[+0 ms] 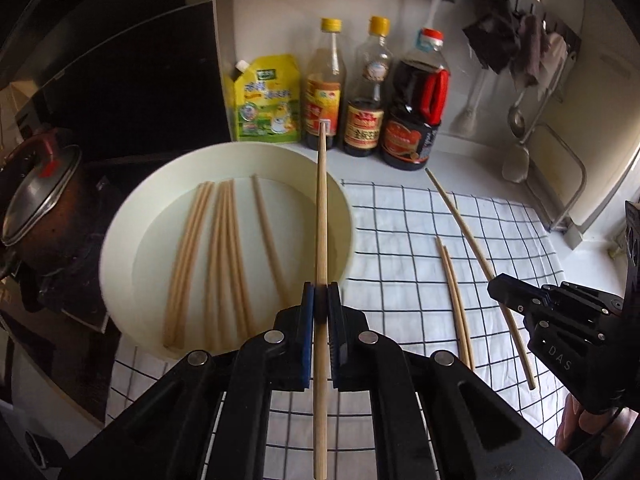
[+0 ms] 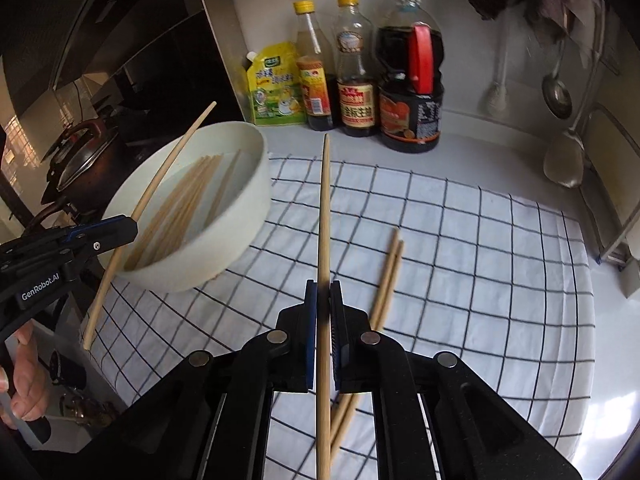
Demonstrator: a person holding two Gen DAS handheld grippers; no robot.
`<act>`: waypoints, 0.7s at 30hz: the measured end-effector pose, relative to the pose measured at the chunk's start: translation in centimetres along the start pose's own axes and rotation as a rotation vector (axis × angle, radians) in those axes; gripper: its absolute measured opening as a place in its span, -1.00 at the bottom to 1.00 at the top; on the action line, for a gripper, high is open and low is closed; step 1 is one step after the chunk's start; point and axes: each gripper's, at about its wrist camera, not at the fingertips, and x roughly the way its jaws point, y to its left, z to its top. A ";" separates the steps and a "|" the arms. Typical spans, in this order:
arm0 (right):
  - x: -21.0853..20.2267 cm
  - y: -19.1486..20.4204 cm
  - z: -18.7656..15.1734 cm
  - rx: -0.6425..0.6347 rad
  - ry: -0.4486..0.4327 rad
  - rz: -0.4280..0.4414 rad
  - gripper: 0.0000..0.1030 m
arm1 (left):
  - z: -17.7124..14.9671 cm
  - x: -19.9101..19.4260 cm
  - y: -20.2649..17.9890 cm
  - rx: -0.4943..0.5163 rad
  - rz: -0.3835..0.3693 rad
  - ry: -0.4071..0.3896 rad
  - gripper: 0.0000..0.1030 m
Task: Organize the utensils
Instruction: 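Lift both held chopsticks and carry them over the water basin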
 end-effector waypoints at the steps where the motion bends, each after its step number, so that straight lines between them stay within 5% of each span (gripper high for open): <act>1: 0.2 0.7 0.6 -0.008 -0.007 0.008 -0.88 | 0.3 -0.4 0.9 -0.008 0.010 -0.010 -0.86; 11: 4.5 7.7 7.0 -0.072 -0.019 0.092 -0.88 | 3.7 0.8 9.4 -0.082 0.073 -0.015 -0.86; 21: 12.9 12.4 10.1 -0.034 0.089 0.105 -0.88 | 5.1 7.2 13.4 -0.088 0.040 0.093 -0.86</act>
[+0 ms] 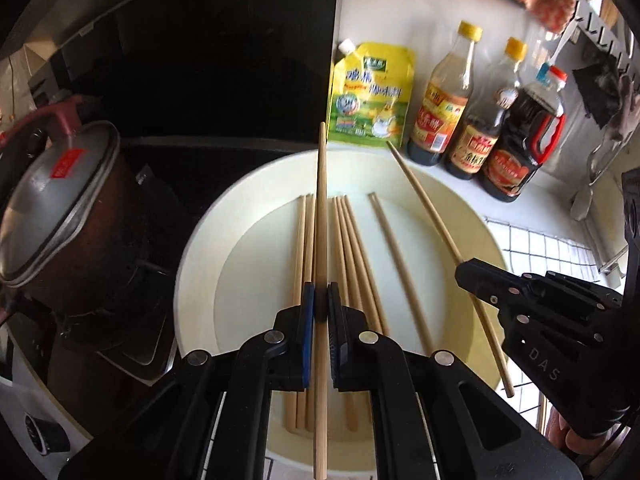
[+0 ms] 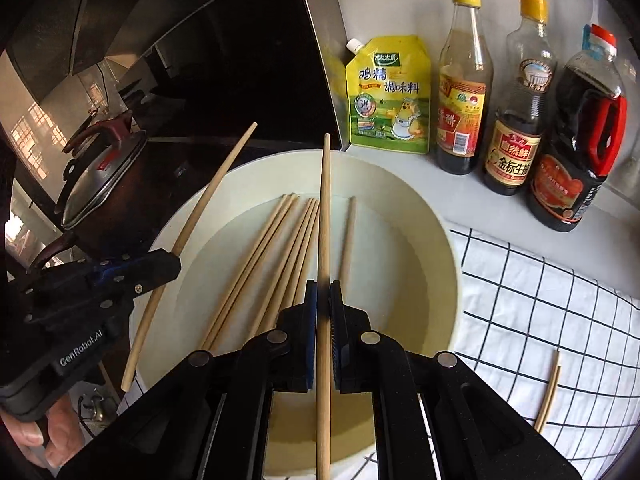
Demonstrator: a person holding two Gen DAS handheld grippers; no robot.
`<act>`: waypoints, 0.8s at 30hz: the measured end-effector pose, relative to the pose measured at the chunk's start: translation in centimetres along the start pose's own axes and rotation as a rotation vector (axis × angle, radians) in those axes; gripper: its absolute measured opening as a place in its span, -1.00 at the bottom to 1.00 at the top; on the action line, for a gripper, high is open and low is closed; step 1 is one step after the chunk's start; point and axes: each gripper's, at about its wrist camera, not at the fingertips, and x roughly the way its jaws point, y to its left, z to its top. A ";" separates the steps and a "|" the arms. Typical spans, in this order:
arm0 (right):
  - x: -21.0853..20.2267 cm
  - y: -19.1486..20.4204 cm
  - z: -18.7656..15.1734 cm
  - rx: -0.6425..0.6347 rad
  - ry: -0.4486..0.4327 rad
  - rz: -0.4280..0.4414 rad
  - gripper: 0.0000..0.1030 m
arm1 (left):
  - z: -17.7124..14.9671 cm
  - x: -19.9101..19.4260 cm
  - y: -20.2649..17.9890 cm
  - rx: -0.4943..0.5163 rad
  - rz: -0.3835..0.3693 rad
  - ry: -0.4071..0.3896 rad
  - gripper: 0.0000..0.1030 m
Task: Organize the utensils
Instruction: 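Lift both held chopsticks and carry them over the water basin, then lower the chopsticks into the basin and open both tools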
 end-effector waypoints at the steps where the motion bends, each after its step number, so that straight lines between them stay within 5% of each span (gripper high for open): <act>1: 0.8 0.1 0.0 0.009 0.014 -0.003 -0.88 | 0.0 0.7 0.1 0.003 -0.002 0.015 -0.86; 11: 4.8 -0.3 -0.4 0.057 0.120 -0.056 -0.88 | -0.3 5.0 1.4 -0.002 -0.028 0.116 -0.86; 24: 5.0 -1.0 -0.7 0.079 0.115 -0.076 -0.83 | -0.3 5.8 1.5 -0.012 -0.046 0.142 -0.84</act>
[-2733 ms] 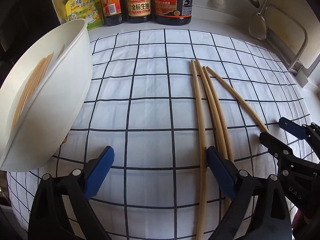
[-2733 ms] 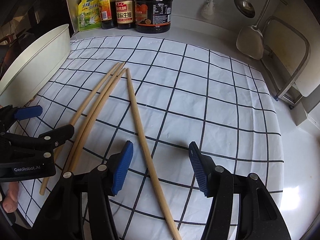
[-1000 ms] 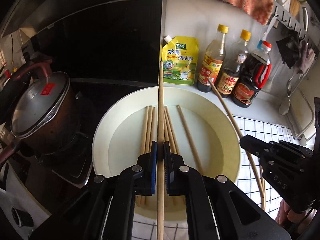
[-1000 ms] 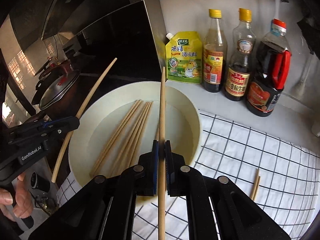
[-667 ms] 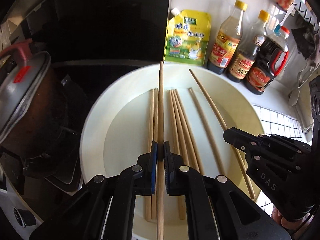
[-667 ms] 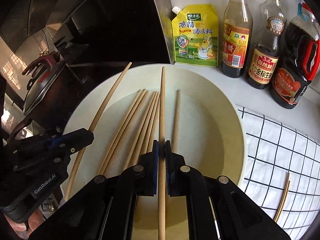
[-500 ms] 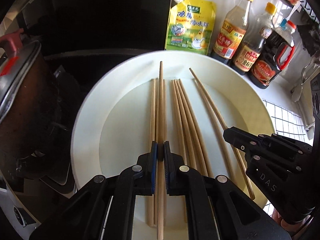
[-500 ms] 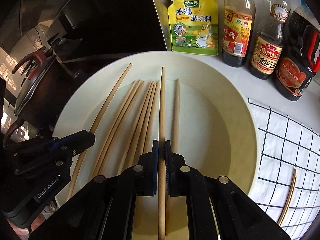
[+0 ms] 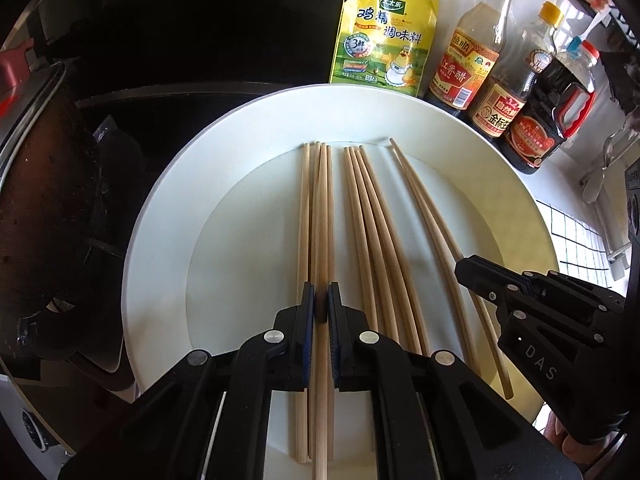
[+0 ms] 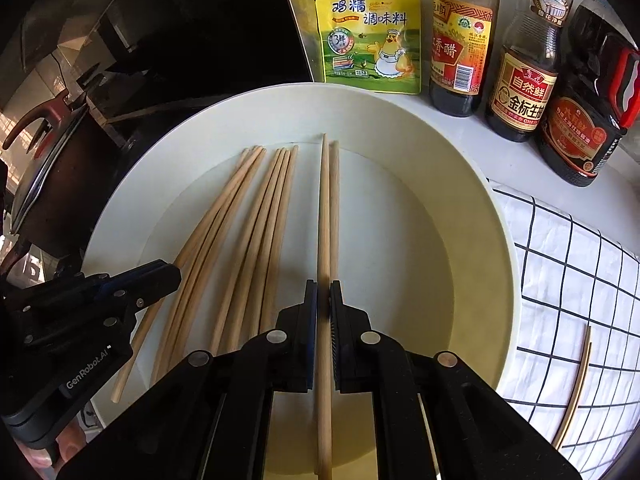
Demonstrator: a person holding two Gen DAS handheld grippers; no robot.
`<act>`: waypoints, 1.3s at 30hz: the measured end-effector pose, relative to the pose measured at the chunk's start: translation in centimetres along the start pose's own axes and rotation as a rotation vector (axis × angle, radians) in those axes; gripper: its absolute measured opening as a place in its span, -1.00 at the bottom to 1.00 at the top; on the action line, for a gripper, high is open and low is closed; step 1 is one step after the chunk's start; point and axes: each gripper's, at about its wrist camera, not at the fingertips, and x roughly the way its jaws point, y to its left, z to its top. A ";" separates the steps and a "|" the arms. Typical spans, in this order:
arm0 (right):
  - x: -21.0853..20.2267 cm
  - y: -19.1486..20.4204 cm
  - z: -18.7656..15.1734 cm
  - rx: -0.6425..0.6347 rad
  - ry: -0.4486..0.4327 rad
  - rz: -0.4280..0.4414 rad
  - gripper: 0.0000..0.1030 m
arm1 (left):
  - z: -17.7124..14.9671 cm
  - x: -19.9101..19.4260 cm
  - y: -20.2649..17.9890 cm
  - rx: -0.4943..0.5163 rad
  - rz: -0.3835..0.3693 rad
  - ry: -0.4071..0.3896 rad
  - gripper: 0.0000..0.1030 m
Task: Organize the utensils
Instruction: 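Lower the chopsticks into the basin and open both tools, then move both open tools back toward the last two chopsticks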
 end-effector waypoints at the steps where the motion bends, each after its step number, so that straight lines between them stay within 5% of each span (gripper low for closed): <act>1: -0.3 0.1 -0.1 -0.001 -0.008 -0.002 -0.74 | 0.0 -0.1 0.0 -0.001 0.004 0.002 -0.84; 16: -4.1 -0.2 -1.4 -0.020 -0.082 -0.021 -0.49 | -1.1 -2.4 0.5 -0.030 0.053 -0.013 -0.22; 20: -5.3 -0.3 -2.2 -0.024 -0.100 -0.015 -0.44 | -1.7 -3.9 0.3 -0.037 0.075 -0.061 0.41; 30: -9.3 -0.8 -5.2 -0.042 -0.146 -0.003 -0.31 | -3.8 -7.2 -0.6 -0.046 0.085 -0.120 0.53; 39: -13.8 -4.5 -10.2 -0.013 -0.188 -0.043 -0.15 | -6.4 -9.3 -4.2 -0.010 0.020 -0.174 0.65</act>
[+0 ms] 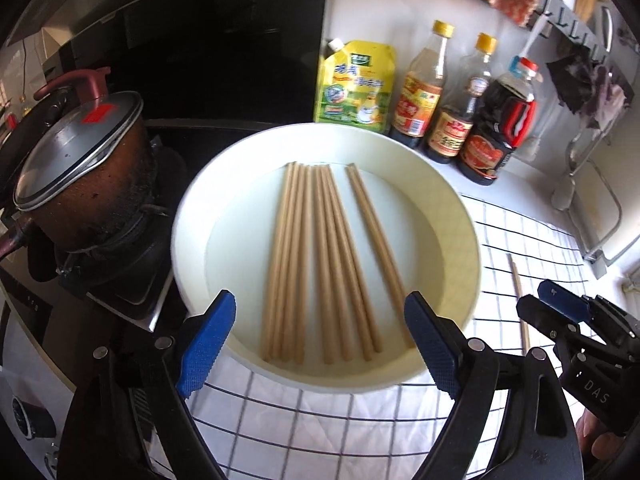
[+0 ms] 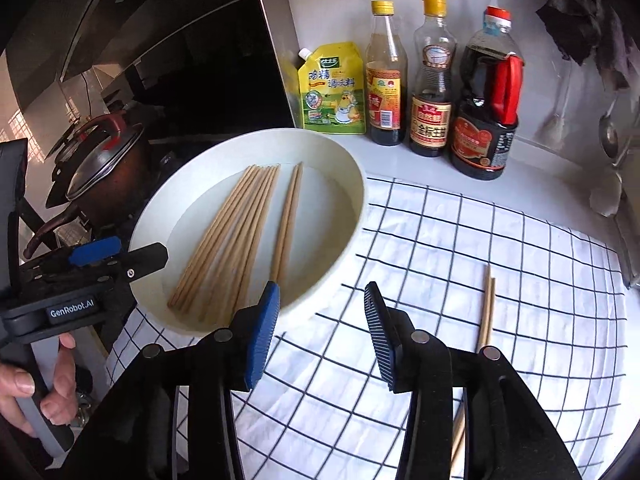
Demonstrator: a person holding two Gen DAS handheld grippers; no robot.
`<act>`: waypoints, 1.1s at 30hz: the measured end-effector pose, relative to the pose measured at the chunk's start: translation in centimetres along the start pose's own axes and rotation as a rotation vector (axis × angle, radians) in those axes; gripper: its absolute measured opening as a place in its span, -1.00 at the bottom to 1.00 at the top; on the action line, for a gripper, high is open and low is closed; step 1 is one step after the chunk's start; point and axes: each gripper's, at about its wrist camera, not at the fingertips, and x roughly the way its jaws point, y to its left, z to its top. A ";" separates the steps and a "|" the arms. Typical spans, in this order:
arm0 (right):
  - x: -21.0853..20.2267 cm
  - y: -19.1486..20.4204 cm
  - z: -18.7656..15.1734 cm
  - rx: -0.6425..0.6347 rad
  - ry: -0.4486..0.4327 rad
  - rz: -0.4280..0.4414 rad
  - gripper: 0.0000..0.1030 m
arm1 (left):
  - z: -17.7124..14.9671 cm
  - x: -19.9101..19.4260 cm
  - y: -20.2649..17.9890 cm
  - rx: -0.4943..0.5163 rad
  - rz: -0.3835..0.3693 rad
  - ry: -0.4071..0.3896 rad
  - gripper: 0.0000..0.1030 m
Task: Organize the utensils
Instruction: 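Move both open tools back toward the last two chopsticks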
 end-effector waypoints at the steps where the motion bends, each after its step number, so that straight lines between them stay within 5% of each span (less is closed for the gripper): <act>1: -0.4 -0.7 -0.5 0.009 0.001 -0.008 -0.12 | -0.3 -0.2 -0.5 0.004 -0.006 -0.005 0.65; 18: -2.2 -12.2 -9.1 0.204 0.073 -0.191 -0.09 | -4.6 -0.7 -10.9 0.131 -0.135 0.019 0.71; 33: 2.6 -12.9 -10.4 0.157 0.124 -0.219 -0.09 | -7.1 2.0 -14.4 0.195 -0.113 0.085 0.72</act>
